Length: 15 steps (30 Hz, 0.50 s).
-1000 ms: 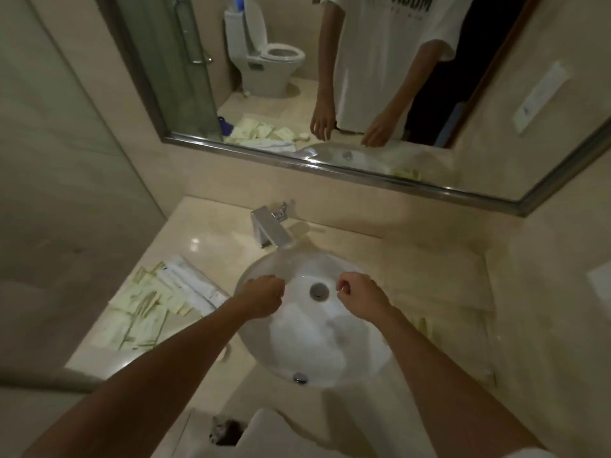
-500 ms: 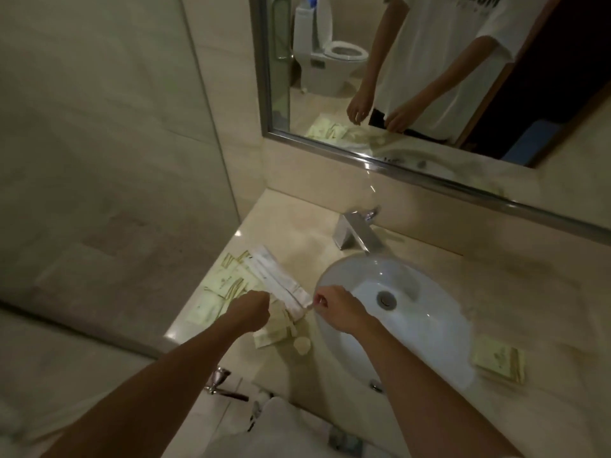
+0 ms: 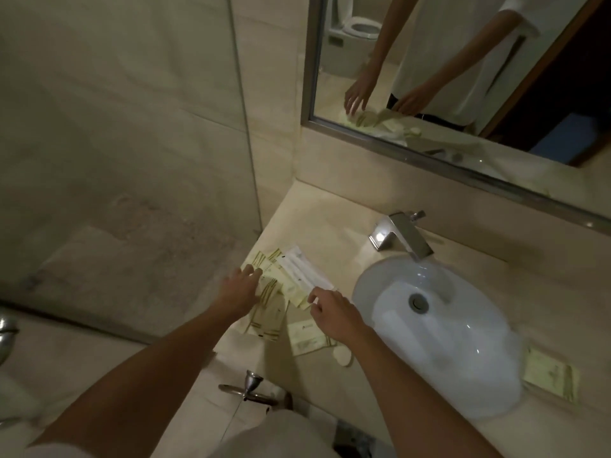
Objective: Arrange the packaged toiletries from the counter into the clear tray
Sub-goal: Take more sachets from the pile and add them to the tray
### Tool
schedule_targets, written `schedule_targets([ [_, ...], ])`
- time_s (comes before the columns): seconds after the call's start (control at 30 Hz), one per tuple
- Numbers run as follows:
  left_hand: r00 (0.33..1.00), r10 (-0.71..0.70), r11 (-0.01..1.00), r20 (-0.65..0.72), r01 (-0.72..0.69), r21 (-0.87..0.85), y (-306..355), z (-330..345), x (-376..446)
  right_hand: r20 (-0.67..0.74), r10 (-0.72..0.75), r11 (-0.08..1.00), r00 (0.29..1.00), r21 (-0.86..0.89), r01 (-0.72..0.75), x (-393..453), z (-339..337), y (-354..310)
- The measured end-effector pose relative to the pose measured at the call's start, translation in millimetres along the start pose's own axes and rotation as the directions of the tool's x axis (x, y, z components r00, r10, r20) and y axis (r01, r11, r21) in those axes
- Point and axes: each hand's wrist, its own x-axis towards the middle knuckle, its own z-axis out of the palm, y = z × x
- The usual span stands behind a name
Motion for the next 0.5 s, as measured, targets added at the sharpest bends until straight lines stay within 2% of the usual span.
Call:
schedule_targets([
  [0.23,0.982,0.157,0.954,0.1,-0.177,0.243,-14,-4,28,-0.079,0.012,0.999,0.997,-0.031,-0.015,3,13,5],
  [0.5,0.985,0.162,0.943,0.063,-0.174,0.285,-18,2,32,0.016,-0.085,0.97,0.996,-0.229,0.087,-8,53,14],
])
